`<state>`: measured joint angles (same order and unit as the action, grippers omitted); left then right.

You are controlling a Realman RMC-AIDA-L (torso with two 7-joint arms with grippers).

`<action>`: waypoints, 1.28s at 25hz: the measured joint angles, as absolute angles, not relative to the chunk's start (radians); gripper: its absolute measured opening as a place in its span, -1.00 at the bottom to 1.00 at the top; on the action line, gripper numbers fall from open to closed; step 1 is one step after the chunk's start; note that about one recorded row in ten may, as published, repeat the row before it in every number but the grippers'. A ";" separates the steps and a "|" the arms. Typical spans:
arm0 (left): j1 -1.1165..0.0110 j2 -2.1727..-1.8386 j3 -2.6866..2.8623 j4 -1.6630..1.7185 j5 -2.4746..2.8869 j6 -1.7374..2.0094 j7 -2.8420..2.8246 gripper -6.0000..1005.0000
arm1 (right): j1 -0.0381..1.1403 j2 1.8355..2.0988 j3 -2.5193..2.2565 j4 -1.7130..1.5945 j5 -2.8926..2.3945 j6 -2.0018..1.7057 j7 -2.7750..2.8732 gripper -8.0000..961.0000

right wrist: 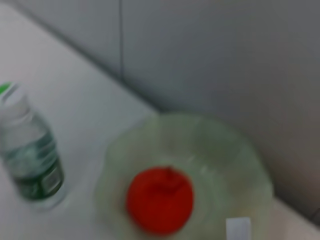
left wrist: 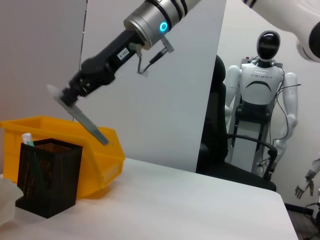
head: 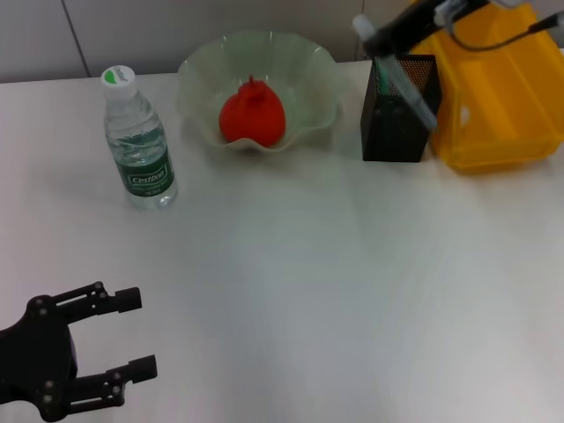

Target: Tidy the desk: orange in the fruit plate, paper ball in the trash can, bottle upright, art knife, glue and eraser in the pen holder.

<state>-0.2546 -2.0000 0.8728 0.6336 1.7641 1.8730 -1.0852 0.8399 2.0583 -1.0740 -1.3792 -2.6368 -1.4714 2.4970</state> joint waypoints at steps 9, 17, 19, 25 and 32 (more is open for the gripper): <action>-0.248 -1.998 0.873 0.634 1.765 1.873 -1.087 0.53 | 0.668 2.077 -1.068 -1.426 -2.382 -1.175 2.357 -0.69; -0.244 -1.999 0.873 0.634 1.766 1.873 -1.088 0.53 | 0.622 2.077 -1.079 -1.358 -2.362 -1.056 2.298 -0.69; -0.244 -1.999 0.873 0.634 1.766 1.873 -1.088 0.53 | 0.615 2.077 -1.079 -1.336 -2.362 -1.029 2.284 -0.69; -0.247 -2.004 0.873 0.634 1.766 1.876 -1.092 0.53 | 0.611 2.077 -1.075 -1.266 -2.355 -0.959 2.219 -0.69; -0.252 -2.005 0.873 0.634 1.765 1.876 -1.101 0.53 | 0.620 2.077 -1.078 -1.206 -2.342 -0.919 2.177 -0.69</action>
<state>-0.2516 -2.0048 0.8728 0.6336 1.7649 1.8764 -1.1009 0.6203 2.0774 -1.0782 -1.2058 -2.3415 -0.9191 2.1771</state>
